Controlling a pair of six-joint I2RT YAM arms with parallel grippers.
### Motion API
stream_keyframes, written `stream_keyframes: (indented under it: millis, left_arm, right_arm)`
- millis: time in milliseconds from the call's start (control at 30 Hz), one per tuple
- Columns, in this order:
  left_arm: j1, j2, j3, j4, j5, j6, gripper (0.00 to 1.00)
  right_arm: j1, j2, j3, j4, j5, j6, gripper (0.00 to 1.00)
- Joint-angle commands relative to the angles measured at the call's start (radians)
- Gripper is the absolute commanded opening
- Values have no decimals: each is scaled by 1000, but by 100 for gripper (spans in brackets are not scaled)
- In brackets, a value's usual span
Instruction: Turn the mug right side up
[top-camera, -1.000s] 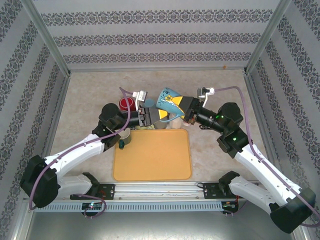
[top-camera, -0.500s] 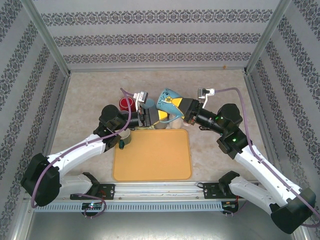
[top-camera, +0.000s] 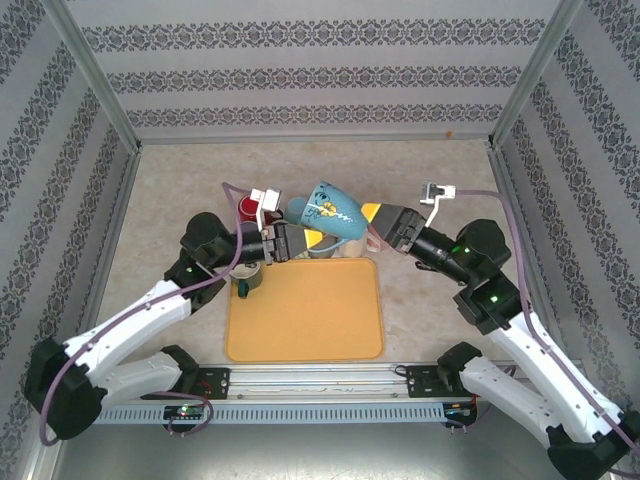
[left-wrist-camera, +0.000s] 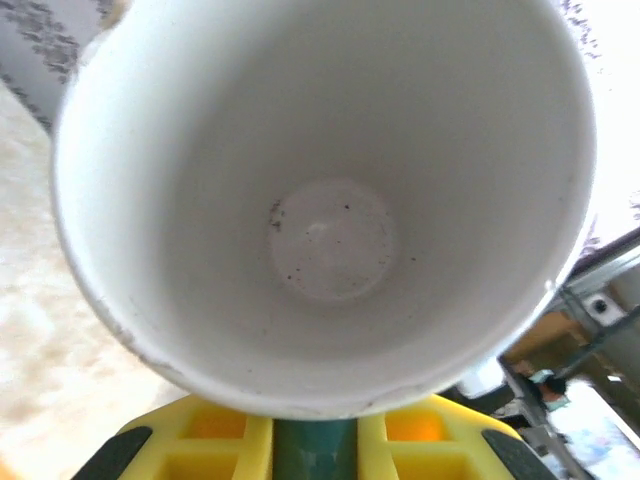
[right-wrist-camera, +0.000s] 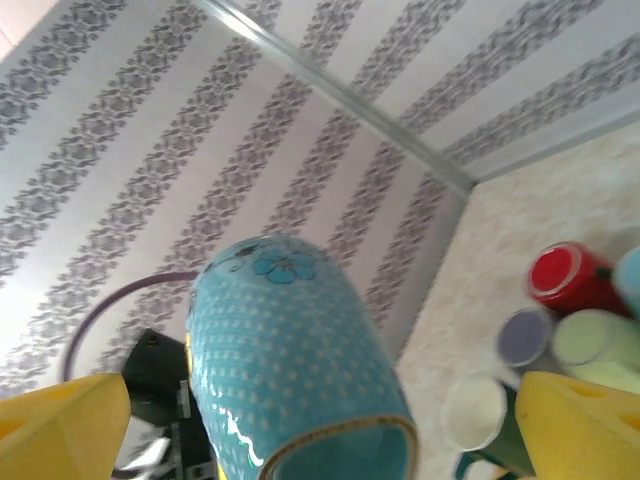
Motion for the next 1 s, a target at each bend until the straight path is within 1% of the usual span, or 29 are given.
stream_keyframes:
  millis: [0,67,133,200,267,400,467,533,633,767,833,967]
  left_arm:
    - [-13,-96,112,-409,-172,346,0]
    - [-33,-129,147,-583,-289,437,0]
    - [-65,-157,163,-705,-414,474,0]
    - [-107,-169,159,-784,-500,483,0]
    - [-168,-167,156,-861,-599,492,0]
    - [-318,-128,171,-999,-835,486,0]
    - [-375,-104,178,-1049,-955,456,0]
    - [-411,-73,176,-1068,-1032,434,0]
    - [-448,1,166,-1073,-1109,398,0]
    - [-463,78,143,-1024,-1160,351,0]
    - [-462,102,127,-1005,-1198,328,0]
    - [-463,149,111,-986,-1251,284,0]
  right_arm:
    - [-36,-35,100,-277,147,-242,97]
    - [-62,-31,143,-393,171,-323,94]
    - [-71,-20,181,-488,199,-385,93]
    - [-71,-13,198,-536,225,-437,91]
    - [-71,-2,214,-564,218,-498,90]
    - [-70,44,282,-670,232,-602,89]
    - [-70,43,283,-675,225,-638,88]
    - [-68,36,275,-666,233,-658,87]
    - [-61,23,259,-643,204,-696,87]
    - [-53,72,311,-725,242,-657,86]
    - [-46,87,311,-737,216,-651,88]
    - [-1,68,263,-706,263,-639,91]
